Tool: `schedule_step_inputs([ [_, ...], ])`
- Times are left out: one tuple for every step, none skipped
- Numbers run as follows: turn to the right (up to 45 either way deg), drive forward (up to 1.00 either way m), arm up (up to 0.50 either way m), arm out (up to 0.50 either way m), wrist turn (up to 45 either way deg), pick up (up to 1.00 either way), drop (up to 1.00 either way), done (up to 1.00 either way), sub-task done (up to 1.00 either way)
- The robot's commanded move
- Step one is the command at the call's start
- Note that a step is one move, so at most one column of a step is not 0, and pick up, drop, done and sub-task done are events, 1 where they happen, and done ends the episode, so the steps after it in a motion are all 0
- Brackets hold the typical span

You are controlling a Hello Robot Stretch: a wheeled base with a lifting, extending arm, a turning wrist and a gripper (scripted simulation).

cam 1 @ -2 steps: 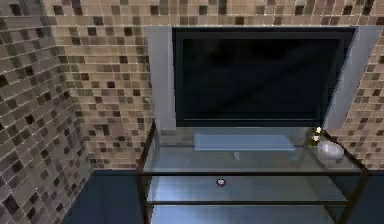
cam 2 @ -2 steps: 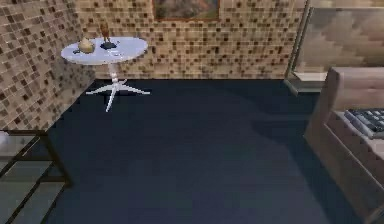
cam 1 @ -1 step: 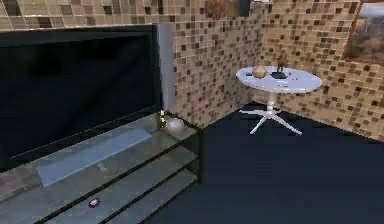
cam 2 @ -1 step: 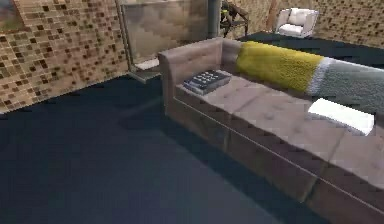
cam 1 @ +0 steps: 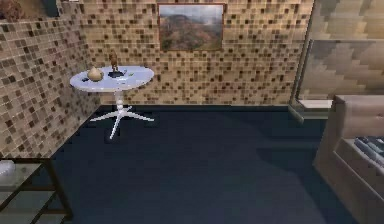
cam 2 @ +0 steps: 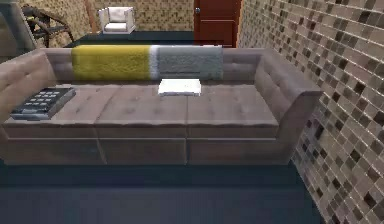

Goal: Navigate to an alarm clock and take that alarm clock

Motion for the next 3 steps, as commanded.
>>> schedule_step_inputs([
  [21.0,0.00,0.00,0.00,0.0,0.00,0.00,0.00,0.00],
  [0.0,1.00,0.00,0.00,0.0,0.00,0.00,0.00,0.00],
  [3.0,0.00,0.00,0.00,0.0,0.00,0.00,0.00,0.00],
])
